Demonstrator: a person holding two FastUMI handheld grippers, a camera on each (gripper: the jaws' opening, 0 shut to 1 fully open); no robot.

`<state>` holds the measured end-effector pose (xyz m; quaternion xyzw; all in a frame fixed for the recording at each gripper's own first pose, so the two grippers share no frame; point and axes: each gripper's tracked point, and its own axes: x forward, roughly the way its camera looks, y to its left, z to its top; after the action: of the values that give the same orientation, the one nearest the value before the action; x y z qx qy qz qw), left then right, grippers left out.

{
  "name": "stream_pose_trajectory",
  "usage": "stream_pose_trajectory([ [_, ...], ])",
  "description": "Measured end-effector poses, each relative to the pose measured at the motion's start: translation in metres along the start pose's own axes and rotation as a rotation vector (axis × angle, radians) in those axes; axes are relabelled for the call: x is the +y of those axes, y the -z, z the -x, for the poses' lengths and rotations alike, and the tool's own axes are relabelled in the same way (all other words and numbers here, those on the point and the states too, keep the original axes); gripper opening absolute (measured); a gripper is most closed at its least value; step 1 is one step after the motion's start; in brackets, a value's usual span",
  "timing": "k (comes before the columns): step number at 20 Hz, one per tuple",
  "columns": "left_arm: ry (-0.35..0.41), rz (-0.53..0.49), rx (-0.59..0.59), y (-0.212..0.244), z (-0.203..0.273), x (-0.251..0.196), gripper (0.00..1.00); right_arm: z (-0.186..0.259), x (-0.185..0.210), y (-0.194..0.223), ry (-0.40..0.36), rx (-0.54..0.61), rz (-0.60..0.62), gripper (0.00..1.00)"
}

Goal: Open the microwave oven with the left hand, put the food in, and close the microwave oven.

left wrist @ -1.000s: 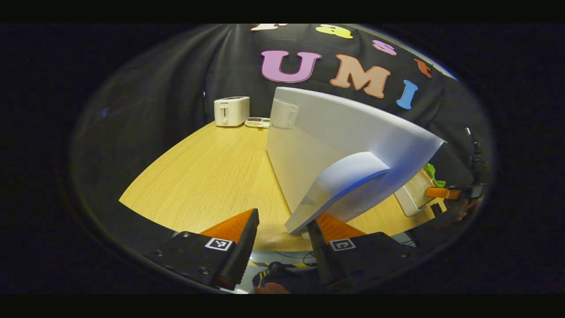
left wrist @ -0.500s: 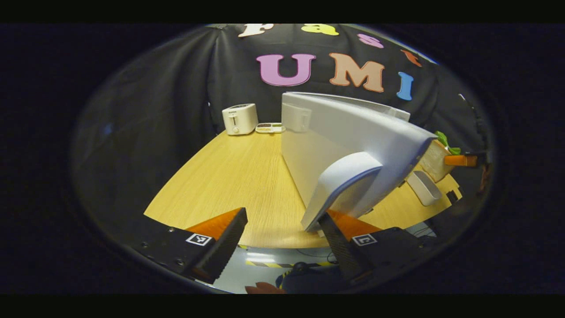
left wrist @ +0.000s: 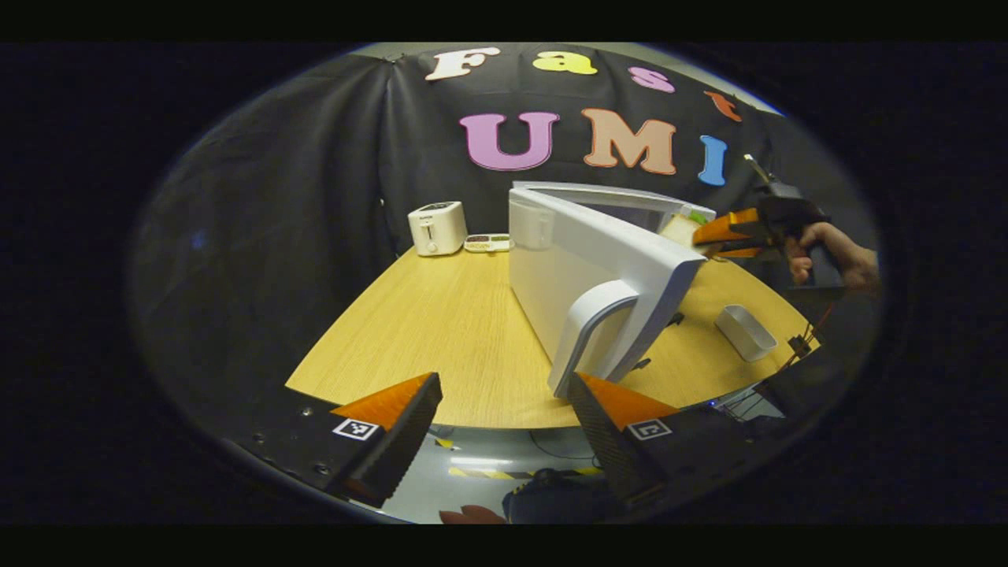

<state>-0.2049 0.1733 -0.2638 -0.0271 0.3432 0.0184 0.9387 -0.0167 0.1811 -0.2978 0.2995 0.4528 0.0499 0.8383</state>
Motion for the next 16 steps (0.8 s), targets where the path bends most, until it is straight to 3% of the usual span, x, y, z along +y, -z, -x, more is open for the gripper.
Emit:
stream_pose_trajectory([
  [3,-0.008,0.023,0.029,0.015,0.013,0.011,0.99,-0.043,0.037,0.011,-0.072,0.000,-0.330,0.32],
  [6,-0.049,0.053,0.067,0.033,0.023,0.028,0.99,-0.077,0.049,0.033,-0.047,0.034,-0.554,0.27],
  [7,-0.059,0.065,0.074,0.038,0.027,0.032,0.99,-0.094,0.052,0.039,-0.035,0.039,-0.627,0.36],
  [8,-0.068,0.073,0.083,0.042,0.030,0.036,0.98,-0.100,0.057,0.038,-0.042,0.031,-0.682,0.29],
  [16,-0.147,0.106,0.148,0.073,0.056,0.065,0.99,-0.180,0.052,0.003,0.013,-0.213,-0.784,0.29],
])
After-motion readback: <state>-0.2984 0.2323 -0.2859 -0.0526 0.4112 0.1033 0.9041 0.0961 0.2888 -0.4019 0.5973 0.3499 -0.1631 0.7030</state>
